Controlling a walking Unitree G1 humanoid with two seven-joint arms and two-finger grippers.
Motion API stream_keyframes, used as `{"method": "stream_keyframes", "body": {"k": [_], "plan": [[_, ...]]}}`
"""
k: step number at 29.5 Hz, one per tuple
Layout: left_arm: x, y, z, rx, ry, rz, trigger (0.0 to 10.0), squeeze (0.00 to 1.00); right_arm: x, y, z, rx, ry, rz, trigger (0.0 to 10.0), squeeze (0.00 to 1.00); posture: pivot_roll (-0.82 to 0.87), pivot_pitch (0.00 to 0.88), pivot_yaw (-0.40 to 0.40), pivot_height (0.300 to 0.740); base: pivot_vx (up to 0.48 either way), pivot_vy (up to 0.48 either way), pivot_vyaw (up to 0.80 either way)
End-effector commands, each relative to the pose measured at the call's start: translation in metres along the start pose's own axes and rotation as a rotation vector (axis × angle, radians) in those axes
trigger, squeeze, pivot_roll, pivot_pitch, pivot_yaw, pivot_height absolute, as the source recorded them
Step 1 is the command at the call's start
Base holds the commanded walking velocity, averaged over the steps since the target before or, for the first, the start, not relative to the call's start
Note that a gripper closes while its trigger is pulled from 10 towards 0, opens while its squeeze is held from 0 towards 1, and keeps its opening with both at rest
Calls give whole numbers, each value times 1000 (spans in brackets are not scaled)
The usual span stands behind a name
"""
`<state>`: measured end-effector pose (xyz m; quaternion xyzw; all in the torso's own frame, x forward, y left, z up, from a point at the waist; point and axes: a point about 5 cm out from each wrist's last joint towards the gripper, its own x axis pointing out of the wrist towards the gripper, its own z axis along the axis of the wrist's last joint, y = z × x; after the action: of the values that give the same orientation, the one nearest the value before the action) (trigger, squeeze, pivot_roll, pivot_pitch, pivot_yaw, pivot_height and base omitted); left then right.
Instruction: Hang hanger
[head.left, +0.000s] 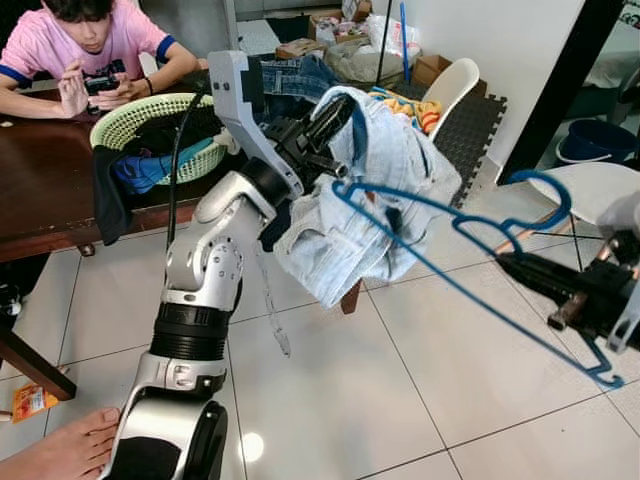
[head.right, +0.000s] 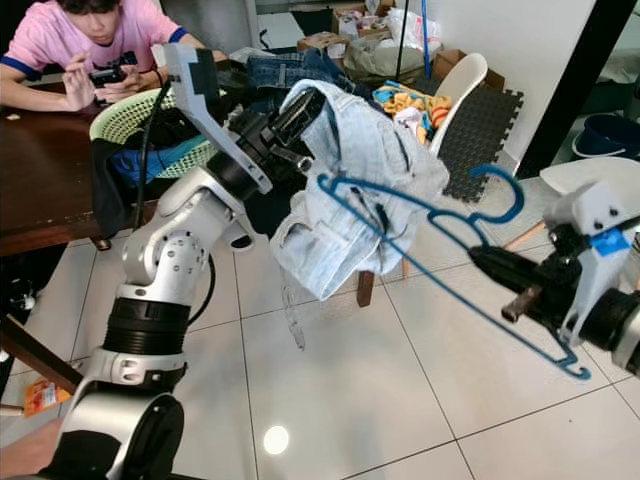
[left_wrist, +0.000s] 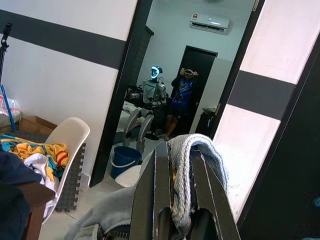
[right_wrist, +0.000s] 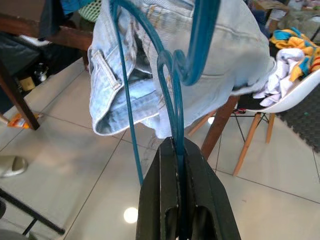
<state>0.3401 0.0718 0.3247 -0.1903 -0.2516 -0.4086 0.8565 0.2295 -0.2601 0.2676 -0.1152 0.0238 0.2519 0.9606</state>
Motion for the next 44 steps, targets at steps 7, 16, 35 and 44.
{"method": "stream_keyframes", "body": {"k": [7,16,35,44], "plan": [[0,-5,4,11,-17,-22,10000,0,-3,-26,3,3,-25,-210,10000,0,-50,124,49,740,0,0,0],[-2,8,2,16,-1,43,10000,0,-7,-43,10,23,-85,-335,10000,0,-55,120,51,740,0,0,0],[3,12,-3,-117,-44,125,10000,0,22,-15,-4,62,-40,-266,10000,0,-59,110,56,740,0,0,0],[19,-1,-15,-195,-7,96,10000,0,48,16,0,80,-44,-104,10000,0,-55,105,58,740,0,0,0]]}}
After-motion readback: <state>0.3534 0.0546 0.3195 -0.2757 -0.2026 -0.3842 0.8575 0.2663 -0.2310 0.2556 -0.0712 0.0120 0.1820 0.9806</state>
